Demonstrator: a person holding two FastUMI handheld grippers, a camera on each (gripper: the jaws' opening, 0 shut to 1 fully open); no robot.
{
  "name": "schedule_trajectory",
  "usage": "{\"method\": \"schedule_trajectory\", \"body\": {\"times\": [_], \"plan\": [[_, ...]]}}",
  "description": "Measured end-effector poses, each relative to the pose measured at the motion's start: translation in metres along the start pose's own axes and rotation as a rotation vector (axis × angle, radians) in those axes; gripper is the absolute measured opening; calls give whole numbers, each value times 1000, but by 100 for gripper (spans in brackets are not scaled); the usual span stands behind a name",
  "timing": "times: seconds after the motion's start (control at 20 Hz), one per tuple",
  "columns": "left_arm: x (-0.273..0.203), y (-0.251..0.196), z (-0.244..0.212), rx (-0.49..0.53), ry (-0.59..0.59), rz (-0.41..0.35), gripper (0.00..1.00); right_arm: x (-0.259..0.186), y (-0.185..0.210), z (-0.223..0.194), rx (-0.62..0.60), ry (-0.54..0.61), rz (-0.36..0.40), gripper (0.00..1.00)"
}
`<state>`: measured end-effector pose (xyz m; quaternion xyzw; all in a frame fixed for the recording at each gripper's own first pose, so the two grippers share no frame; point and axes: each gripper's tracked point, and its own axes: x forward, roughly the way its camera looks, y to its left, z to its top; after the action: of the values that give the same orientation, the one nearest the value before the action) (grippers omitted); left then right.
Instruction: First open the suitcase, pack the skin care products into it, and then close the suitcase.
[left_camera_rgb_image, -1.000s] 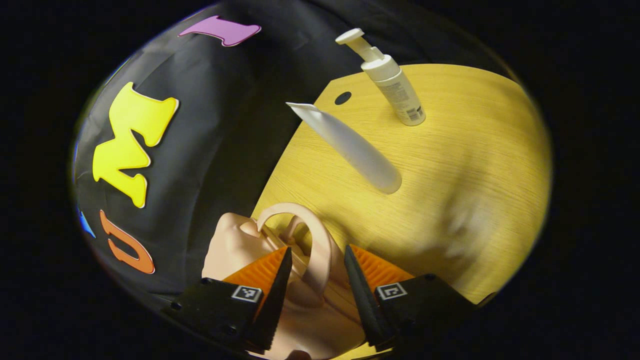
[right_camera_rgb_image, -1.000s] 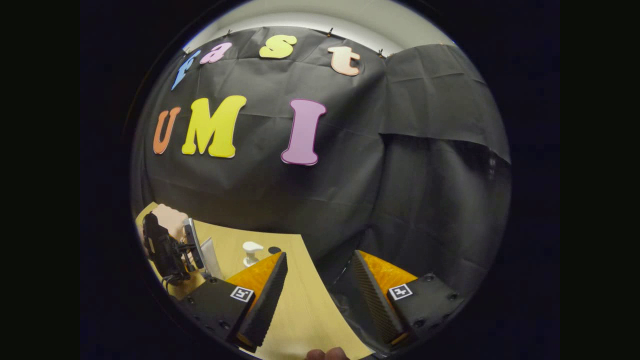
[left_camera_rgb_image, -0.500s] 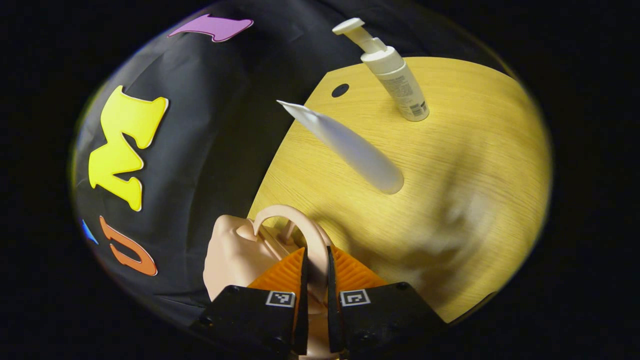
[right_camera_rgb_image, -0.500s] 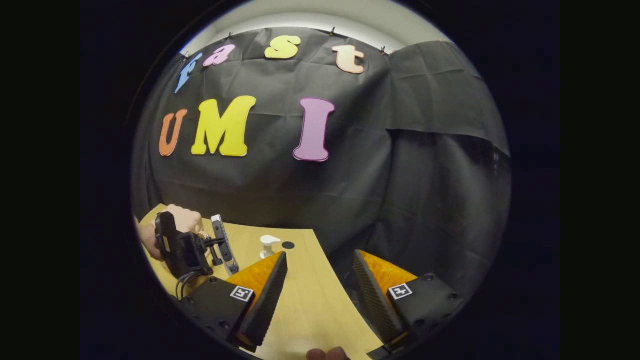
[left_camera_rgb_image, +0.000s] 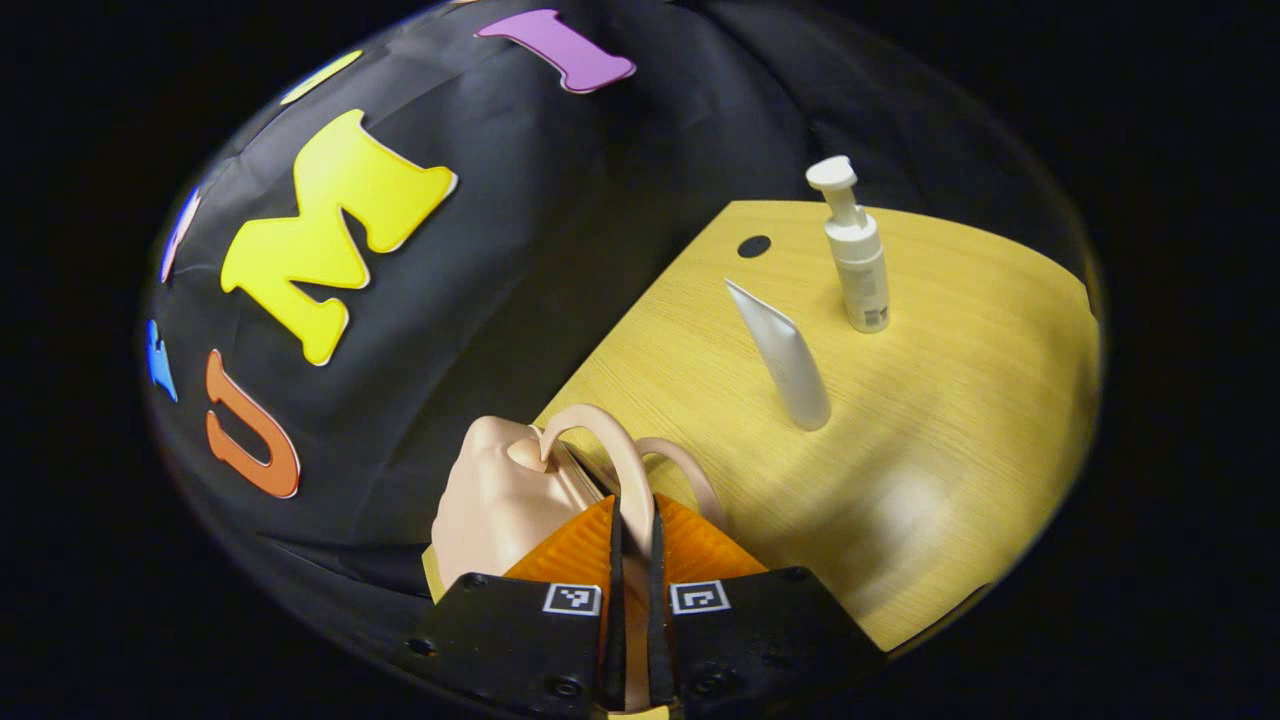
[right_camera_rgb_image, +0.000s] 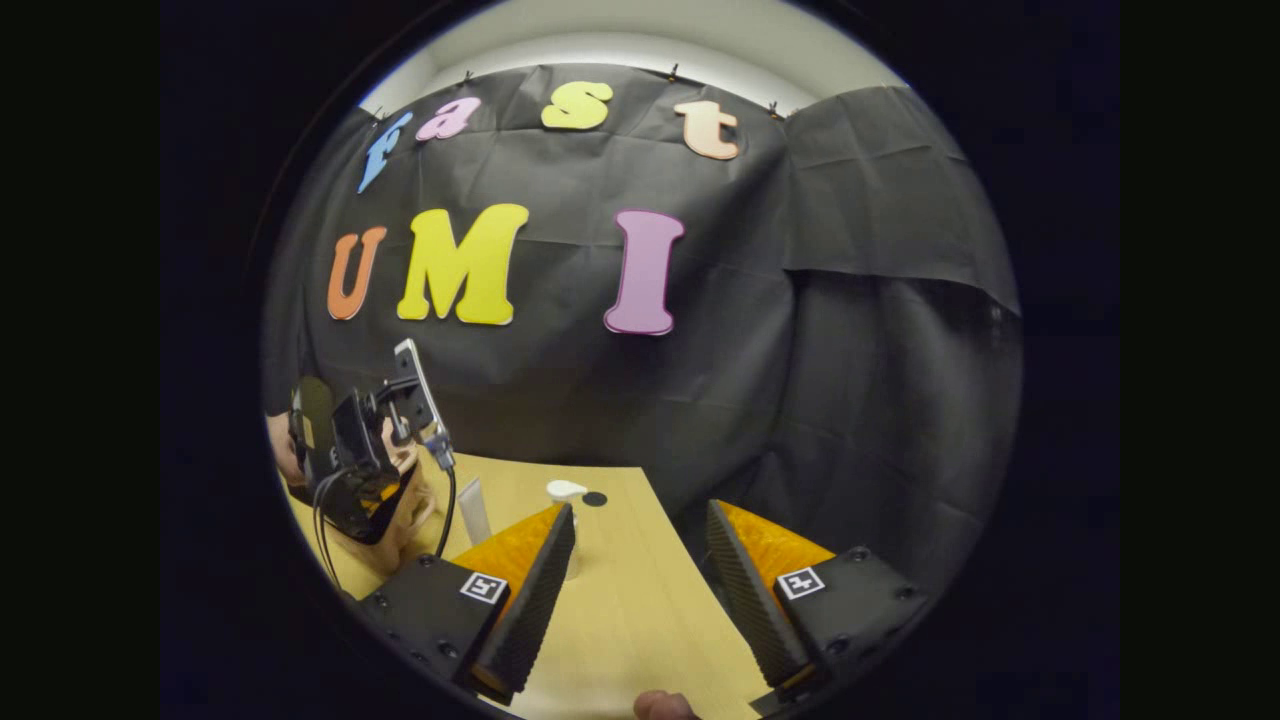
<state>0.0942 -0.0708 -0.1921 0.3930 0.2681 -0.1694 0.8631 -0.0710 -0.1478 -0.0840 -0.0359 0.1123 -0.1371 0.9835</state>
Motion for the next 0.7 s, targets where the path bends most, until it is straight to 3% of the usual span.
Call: {"method": "schedule_trajectory", "body": {"times": [0.2,0.4,0.7], "plan": [[-40,61,13,-153,-123,91,5,4,27,20,-10,-49,49,79],[-89,162,-11,-303,-241,261,3,4,70,39,-36,-71,133,79],[-129,288,-143,-577,-263,477,3,2,142,71,-63,-111,264,79]]}}
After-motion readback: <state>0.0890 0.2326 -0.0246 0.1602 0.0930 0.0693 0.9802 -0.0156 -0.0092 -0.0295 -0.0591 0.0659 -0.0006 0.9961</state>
